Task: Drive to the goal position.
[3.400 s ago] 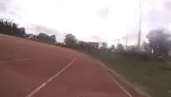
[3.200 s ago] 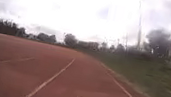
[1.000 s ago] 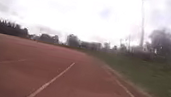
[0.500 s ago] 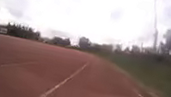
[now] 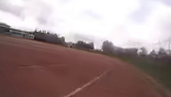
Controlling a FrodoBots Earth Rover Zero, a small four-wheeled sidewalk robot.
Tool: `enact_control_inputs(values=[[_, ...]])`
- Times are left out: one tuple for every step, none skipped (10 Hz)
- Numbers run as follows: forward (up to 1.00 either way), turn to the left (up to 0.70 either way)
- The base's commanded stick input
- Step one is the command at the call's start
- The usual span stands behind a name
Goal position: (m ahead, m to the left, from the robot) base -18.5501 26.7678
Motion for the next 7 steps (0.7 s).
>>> enact_control_inputs(values=[[0.00,0.70],[0.00,0.70],[0.00,0.70],[0.00,0.70],[0.00,0.70],[0.00,0.70],[0.00,0.70]])
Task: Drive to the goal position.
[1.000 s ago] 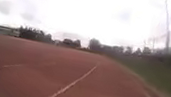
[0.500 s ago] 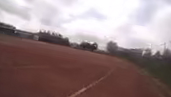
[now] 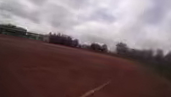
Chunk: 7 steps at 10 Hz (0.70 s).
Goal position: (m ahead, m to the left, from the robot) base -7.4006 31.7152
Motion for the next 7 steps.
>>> enact_control_inputs(values=[[0.00,0.70],[0.00,0.70],[0.00,0.70],[0.00,0.70],[0.00,0.70],[0.00,0.70],[0.00,0.70]])
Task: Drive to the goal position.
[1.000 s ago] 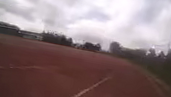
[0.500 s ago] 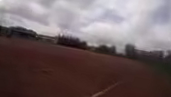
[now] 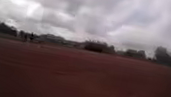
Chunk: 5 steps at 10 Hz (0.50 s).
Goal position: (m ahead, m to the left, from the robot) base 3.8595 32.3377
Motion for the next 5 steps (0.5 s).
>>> enact_control_inputs(values=[[0.00,0.70],[0.00,0.70],[0.00,0.70],[0.00,0.70],[0.00,0.70]])
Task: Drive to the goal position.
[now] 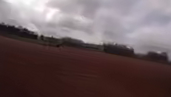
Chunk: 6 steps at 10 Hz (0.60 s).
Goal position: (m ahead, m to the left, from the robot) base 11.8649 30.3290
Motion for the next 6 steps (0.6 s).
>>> enact_control_inputs(values=[[0.00,0.70],[0.00,0.70],[0.00,0.70],[0.00,0.70],[0.00,0.70],[0.00,0.70]])
